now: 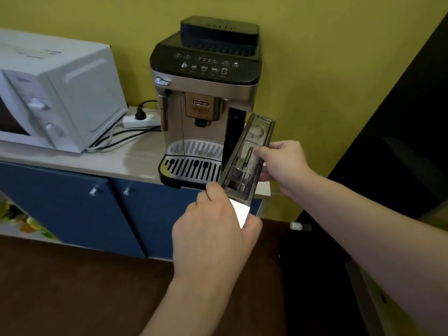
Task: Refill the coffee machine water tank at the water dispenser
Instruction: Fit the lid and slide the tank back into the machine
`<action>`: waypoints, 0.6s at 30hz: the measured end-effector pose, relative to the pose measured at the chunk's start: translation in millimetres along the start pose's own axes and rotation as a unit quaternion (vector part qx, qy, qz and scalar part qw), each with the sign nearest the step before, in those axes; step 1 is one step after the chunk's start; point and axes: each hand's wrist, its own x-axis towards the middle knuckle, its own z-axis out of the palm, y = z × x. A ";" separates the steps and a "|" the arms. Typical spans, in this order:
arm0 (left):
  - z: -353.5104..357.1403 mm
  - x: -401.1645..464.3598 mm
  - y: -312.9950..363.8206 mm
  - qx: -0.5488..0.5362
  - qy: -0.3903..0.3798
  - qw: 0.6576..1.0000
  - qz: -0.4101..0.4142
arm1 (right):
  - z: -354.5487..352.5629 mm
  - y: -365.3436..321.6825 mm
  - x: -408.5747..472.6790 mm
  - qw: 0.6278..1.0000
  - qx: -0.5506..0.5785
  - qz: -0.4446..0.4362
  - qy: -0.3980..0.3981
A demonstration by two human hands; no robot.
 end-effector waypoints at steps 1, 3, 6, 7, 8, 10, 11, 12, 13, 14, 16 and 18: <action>-1.2 2.0 0.8 -0.001 -0.006 1.000 -0.003 | -0.2 -1.6 -1.0 1.000 0.005 0.003 -0.003; -5.4 3.3 2.9 0.001 -0.007 1.000 -0.010 | 0.8 -7.1 -3.0 1.000 0.007 0.001 -0.015; -11.3 2.9 3.6 -0.006 -0.009 1.000 -0.021 | 6.8 -18.4 -4.7 0.999 -0.006 -0.001 -0.048; -12.7 4.3 3.1 -0.010 -0.008 0.999 -0.029 | 9.1 -23.1 -4.7 0.998 -0.009 0.000 -0.056; -13.8 7.1 2.9 -0.014 -0.006 0.999 -0.038 | 11.0 -27.0 -2.5 0.998 -0.016 0.001 -0.060; -15.2 14.5 4.0 -0.021 0.000 0.998 -0.051 | 14.2 -36.8 0.9 0.998 -0.033 0.005 -0.058; -15.4 18.7 5.4 -0.021 0.004 0.998 -0.053 | 15.8 -40.9 3.6 0.997 -0.043 0.007 -0.061; -15.0 22.5 6.8 -0.016 0.008 0.999 -0.050 | 17.2 -43.3 7.7 0.996 -0.056 0.009 -0.065; -14.2 26.3 8.0 -0.008 0.011 0.999 -0.046 | 18.4 -45.4 10.9 0.996 -0.065 0.011 -0.068; -13.2 30.1 9.0 -0.002 0.012 0.999 -0.042 | 19.6 -46.0 15.1 0.995 -0.072 0.013 -0.069; -10.5 37.4 10.6 0.008 0.015 0.999 -0.040 | 20.4 -47.3 22.2 0.995 -0.075 0.018 -0.068; -7.5 43.0 13.4 0.022 0.015 0.999 -0.038 | 20.7 -48.7 28.4 0.995 -0.068 0.020 -0.068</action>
